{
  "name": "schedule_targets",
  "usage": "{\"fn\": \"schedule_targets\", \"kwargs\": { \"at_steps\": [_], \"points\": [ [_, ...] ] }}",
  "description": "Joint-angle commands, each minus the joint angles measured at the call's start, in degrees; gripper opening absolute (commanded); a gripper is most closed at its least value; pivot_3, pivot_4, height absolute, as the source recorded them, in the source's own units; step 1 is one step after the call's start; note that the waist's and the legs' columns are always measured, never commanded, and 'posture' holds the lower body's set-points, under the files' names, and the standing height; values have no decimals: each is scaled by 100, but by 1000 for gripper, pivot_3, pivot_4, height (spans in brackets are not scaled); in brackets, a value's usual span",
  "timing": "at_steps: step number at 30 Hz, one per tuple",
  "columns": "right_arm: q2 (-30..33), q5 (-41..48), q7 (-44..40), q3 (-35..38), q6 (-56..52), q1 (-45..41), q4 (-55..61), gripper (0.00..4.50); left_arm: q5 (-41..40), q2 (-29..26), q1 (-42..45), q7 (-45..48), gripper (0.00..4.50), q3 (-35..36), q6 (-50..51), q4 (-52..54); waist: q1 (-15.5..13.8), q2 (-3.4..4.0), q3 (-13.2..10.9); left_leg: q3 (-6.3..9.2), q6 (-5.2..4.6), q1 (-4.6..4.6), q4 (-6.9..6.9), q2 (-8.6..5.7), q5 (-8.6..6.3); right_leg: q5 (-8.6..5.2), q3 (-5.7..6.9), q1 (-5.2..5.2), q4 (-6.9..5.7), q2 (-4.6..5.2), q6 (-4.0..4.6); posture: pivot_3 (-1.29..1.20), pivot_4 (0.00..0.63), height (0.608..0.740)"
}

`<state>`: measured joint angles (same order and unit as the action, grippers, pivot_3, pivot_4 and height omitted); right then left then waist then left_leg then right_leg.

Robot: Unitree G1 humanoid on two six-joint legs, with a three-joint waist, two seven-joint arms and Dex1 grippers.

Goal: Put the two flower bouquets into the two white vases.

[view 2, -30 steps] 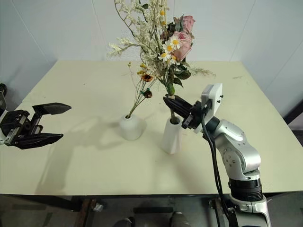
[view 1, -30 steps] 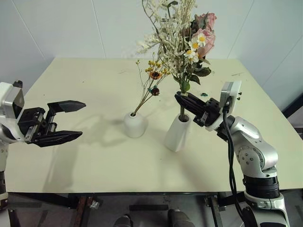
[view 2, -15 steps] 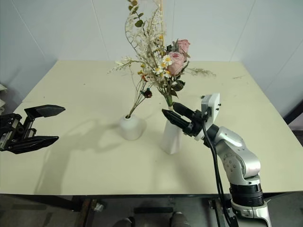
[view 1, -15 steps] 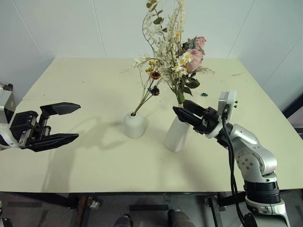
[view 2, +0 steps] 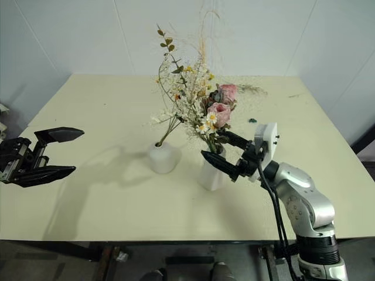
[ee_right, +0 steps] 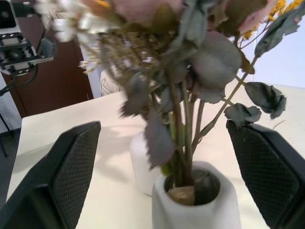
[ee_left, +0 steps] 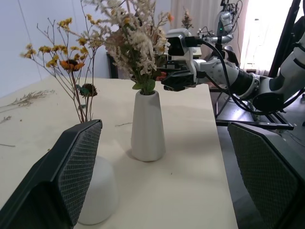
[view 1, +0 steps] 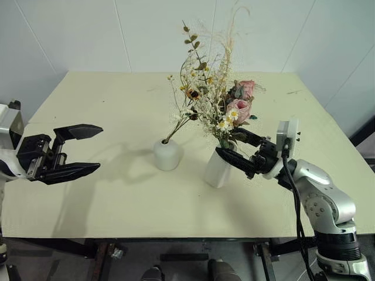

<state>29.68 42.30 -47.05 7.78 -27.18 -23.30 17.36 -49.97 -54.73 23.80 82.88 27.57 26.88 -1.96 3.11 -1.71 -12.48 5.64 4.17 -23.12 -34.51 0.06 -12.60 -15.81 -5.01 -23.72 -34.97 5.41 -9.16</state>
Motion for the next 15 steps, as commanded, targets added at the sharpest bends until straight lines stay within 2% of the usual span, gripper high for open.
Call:
{"fn": "schedule_targets", "kwargs": {
  "at_steps": [1, 10, 15],
  "points": [
    [400, 191, -211, 343, -51, 165, 429, 4465, 69, 20, 181, 71, 4500, -63, -148, -140, -9, 0, 0, 0, 0, 0, 0, -1, 0, 0, 0, 0, 0, 0, 0, 0, 150, 740],
    [1934, 16, -825, 1342, -117, 926, 413, 4465, 674, 278, 778, 115, 4500, -585, -751, -985, -67, -2, 1, -3, 0, -1, -5, -3, 0, 0, -1, 4, 9, 1, 0, 0, 150, 740],
    [2499, -195, -1228, 1736, 9, 1366, 198, 4465, 869, 309, 890, 160, 4500, -571, -1050, -1365, -67, -2, 1, -3, -1, -1, -6, -2, 0, 1, -1, 5, 10, 1, -1, 0, 150, 740]
  ]
}}
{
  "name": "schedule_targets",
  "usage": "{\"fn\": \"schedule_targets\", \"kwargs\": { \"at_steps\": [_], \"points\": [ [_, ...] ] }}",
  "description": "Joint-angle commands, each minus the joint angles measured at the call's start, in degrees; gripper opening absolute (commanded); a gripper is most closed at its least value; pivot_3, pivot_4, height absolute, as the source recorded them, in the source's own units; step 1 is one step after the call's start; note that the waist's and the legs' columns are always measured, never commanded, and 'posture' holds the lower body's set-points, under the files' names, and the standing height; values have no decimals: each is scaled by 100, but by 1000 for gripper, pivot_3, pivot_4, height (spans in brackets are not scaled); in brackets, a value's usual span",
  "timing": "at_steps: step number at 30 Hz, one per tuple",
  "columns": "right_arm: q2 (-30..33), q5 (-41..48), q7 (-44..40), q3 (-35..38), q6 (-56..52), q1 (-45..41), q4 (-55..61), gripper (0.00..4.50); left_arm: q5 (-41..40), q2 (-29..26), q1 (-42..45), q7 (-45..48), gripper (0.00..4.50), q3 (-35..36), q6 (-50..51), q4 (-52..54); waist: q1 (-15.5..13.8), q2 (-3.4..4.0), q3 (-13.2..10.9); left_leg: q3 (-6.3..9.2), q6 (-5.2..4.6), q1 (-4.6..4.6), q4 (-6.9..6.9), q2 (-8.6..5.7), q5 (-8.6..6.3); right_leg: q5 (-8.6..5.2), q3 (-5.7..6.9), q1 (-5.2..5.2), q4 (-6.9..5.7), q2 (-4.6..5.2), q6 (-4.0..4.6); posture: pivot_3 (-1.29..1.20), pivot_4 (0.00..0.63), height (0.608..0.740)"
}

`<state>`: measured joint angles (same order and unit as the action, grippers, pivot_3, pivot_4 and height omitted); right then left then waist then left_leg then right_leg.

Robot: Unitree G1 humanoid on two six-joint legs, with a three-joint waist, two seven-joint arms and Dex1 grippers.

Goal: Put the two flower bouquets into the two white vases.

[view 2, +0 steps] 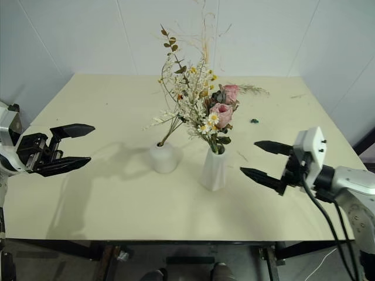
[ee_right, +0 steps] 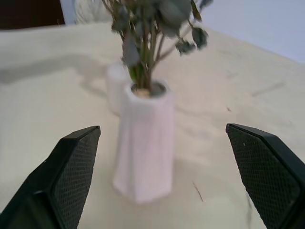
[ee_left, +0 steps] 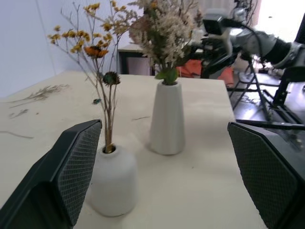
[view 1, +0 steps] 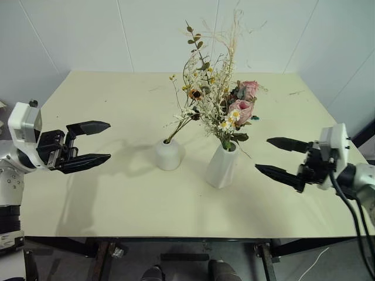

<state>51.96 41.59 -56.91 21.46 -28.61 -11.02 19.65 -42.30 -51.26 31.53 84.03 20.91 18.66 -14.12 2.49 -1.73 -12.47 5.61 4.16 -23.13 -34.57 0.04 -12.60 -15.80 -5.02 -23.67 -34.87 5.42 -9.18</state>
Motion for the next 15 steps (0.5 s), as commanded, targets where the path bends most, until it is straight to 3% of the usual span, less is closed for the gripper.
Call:
{"fn": "schedule_targets", "kwargs": {
  "at_steps": [1, 6, 10, 15],
  "points": [
    [350, -148, -300, 430, 164, 169, -90, 4465, 142, -47, 133, 64, 4500, 91, -282, -210, -7, 0, 0, 0, 0, 0, -1, 0, 0, 0, 0, 0, -1, 0, 0, 0, 150, 740],
    [796, -250, -731, 714, 272, 124, -518, 4465, 303, -41, 354, 309, 4500, -2, -494, -739, -19, 0, 0, -3, 0, -1, -14, -1, 0, 1, 0, 7, 5, 1, 0, 0, 150, 740],
    [636, 71, -736, 918, 96, 160, -425, 4465, 444, 43, 453, 286, 4500, -76, -672, -956, -32, 0, 0, -2, 0, 1, -20, 0, 0, 1, 0, 11, 4, 0, -1, 0, 150, 740],
    [758, 95, -1021, 1158, 121, 368, -554, 4465, 515, -392, 236, 221, 4500, 277, -714, -1028, -37, 0, 0, -2, -1, -3, -18, 0, -1, 4, -1, 8, 5, 0, -8, 0, 150, 740]
  ]
}}
